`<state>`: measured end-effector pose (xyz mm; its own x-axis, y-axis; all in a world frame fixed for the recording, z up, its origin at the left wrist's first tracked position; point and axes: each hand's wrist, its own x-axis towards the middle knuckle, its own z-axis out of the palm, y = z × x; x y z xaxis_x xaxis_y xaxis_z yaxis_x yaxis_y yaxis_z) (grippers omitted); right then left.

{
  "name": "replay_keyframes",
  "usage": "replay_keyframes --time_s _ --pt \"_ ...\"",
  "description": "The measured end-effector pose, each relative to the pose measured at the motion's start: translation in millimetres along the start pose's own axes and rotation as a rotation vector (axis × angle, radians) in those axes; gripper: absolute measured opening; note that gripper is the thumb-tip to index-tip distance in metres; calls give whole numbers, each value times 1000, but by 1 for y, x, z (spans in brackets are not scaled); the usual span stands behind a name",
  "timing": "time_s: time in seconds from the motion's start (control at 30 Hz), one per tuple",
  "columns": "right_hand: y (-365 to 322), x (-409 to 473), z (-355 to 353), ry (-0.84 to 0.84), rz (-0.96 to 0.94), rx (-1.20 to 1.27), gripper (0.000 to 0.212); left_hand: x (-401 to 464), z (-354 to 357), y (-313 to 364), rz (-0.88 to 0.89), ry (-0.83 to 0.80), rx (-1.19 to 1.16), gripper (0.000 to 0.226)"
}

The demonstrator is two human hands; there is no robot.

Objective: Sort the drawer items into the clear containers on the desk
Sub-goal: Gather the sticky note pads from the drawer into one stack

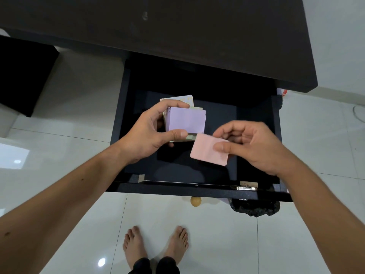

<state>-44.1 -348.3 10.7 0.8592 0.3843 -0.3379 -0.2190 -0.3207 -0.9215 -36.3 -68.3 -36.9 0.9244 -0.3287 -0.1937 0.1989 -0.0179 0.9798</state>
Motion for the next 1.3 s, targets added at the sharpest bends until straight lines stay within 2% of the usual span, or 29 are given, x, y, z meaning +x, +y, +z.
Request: replay_keyframes --time_s 0.17,0.33,0.47,0.63,0.77,0.87,0.9,0.97,1.03,1.3 --pt "-20 20 2 134 -166 -8 23 0 0 -1 -8 -61 5 58" --pt "-26 41 10 205 -204 -126 19 -2 1 2 -1 -96 -44 76" --pt "-24 48 20 220 -207 -161 20 -2 1 4 37 -94 -82 80" --pt "-27 51 23 253 -215 -181 23 -2 1 5 36 -70 -107 67" --pt "-20 47 22 330 -174 -202 51 -2 -1 7 28 -71 -153 63" --pt "-18 41 23 228 -7 -43 82 -4 -1 11 3 -79 -164 65" --pt "-18 39 24 174 43 62 84 -5 0 12 -4 -85 -162 65" --pt "-21 34 26 75 77 222 67 -8 1 16 -12 -105 -162 66" --pt "-26 29 25 47 46 263 47 -10 3 22 -19 -116 -170 65" --pt "-56 17 2 132 -56 290 44 -3 17 77 -84 -35 -186 90"
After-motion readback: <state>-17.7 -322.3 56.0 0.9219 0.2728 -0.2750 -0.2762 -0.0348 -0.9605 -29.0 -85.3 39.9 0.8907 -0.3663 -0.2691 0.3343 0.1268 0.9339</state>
